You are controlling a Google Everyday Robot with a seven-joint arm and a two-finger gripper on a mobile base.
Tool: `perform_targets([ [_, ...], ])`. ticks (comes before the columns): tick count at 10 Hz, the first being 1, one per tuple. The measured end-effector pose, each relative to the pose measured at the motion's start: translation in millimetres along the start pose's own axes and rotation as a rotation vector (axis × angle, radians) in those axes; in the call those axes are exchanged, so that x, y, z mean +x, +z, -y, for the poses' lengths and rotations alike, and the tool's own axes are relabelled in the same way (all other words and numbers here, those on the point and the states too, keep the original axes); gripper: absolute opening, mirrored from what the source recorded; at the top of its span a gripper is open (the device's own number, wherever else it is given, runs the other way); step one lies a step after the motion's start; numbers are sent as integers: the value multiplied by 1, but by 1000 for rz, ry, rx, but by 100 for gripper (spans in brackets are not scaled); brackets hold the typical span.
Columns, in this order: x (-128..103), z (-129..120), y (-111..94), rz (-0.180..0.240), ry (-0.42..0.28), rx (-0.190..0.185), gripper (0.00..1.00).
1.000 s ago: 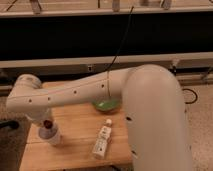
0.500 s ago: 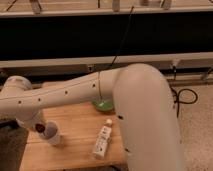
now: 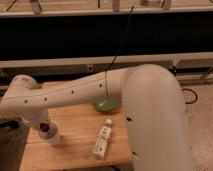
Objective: Place the pepper in the ceramic cup
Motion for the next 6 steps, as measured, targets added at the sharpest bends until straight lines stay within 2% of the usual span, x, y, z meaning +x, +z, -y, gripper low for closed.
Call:
perform_targets([
  [3,-3,-1,-1,0,10,7,77],
  [4,-3,-2,-1,0,11,10,80],
  [6,-4,-3,2,1,7,21,78],
])
